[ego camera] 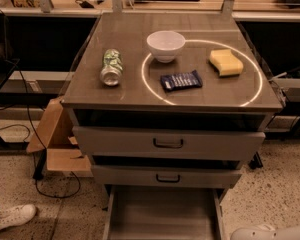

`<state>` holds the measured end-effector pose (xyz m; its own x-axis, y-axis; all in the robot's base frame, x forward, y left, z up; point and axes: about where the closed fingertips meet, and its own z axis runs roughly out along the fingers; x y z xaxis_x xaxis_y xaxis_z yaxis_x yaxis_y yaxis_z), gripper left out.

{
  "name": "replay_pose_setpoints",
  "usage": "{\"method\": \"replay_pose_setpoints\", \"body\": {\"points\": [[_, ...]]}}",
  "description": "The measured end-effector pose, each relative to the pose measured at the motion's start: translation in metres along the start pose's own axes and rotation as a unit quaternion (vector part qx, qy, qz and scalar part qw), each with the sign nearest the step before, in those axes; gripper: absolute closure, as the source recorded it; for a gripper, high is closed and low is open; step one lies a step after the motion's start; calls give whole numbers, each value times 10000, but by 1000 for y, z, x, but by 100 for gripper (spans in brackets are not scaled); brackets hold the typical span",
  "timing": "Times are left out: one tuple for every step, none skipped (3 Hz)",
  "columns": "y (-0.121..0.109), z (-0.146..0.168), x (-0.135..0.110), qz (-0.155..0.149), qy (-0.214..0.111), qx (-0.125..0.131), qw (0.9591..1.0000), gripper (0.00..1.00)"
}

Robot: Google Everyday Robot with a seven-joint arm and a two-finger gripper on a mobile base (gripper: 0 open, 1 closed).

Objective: Close bottom drawer

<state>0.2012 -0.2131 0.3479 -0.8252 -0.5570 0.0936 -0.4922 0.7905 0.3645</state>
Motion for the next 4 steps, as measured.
{"method": "replay_pose_setpoints", "body": {"points": [[2, 9, 4, 36, 55, -89, 9999, 100], [-3, 26, 17, 387, -126, -226, 9989, 100], [-12, 65, 25, 774, -230, -548, 9952, 100], [-17, 108, 25, 1153, -379, -1041, 9871, 100]]}}
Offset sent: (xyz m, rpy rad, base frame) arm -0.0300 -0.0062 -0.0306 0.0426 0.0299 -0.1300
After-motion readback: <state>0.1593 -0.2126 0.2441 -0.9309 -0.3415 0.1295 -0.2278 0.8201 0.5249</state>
